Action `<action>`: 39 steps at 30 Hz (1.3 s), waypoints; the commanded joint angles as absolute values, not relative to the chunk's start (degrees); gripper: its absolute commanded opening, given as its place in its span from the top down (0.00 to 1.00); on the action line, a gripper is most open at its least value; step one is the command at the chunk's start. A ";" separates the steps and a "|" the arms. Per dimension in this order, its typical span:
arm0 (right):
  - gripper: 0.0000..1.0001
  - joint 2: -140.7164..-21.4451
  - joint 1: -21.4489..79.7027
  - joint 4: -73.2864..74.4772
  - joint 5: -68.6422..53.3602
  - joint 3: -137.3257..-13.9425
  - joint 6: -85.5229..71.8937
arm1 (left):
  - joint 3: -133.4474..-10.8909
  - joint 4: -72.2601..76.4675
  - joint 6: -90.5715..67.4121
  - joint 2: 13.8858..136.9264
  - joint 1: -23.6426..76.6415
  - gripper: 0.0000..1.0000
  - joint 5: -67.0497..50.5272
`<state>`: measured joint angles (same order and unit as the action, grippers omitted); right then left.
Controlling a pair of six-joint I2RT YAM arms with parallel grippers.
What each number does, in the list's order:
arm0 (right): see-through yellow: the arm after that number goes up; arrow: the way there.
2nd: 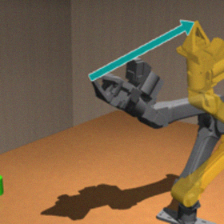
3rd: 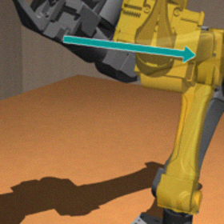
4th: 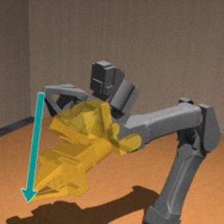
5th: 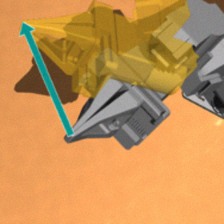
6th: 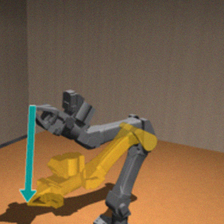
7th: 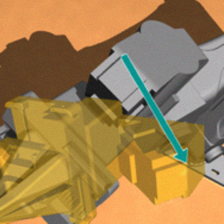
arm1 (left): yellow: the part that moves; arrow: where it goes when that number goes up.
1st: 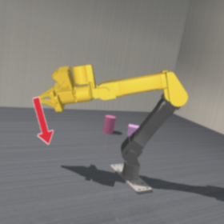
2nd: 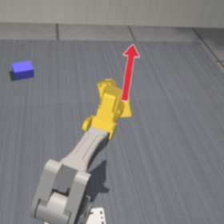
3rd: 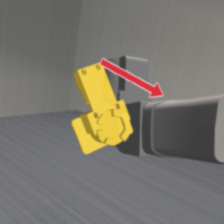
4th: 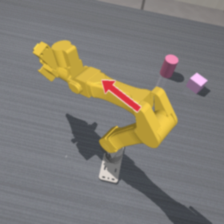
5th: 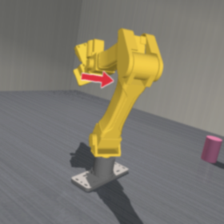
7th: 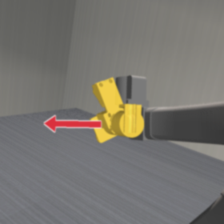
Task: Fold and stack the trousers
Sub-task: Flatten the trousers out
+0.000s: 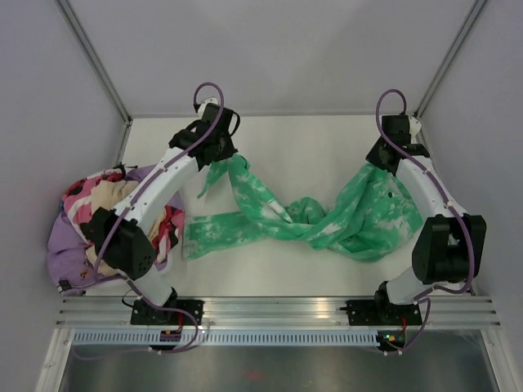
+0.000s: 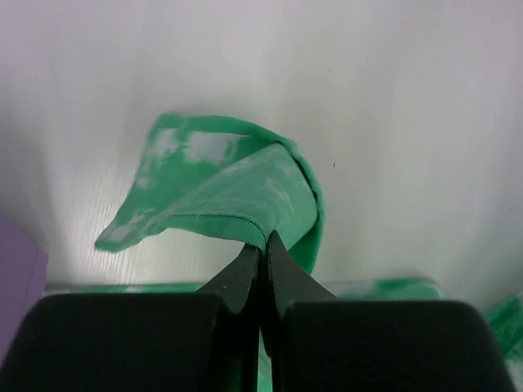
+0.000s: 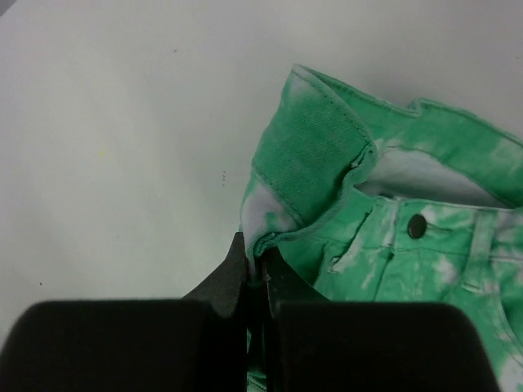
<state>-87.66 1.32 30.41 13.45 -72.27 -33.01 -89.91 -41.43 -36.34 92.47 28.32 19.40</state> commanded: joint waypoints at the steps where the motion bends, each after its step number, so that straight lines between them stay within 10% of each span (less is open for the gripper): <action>1: 1.00 -93.33 -1.47 20.75 13.90 -78.99 -34.35 | -98.24 -39.90 -36.30 98.42 24.62 0.98 18.99; 19: 1.00 -118.20 -4.57 23.11 11.07 -102.20 -43.25 | -126.47 -47.91 -40.35 129.11 12.57 0.92 7.57; 22: 1.00 -122.77 -4.57 21.89 10.46 -106.95 -42.10 | -127.88 -45.71 -40.34 130.69 12.66 0.65 6.16; 24: 1.00 -125.41 -4.57 20.84 9.41 -110.89 -41.58 | -129.46 -45.53 -39.99 130.61 12.66 0.18 5.10; 31: 0.30 -130.34 -4.57 17.32 0.71 -116.72 -41.05 | -128.68 -51.32 -36.92 123.06 13.53 0.00 0.89; 39: 0.21 -127.62 -4.66 19.60 -0.36 -113.91 -32.71 | -111.12 -55.39 -44.01 107.00 21.87 0.00 2.46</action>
<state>-130.34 -4.36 20.10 -0.08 -114.10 -37.26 -116.95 -53.67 -39.66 115.18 18.09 3.84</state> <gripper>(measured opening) 0.790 0.993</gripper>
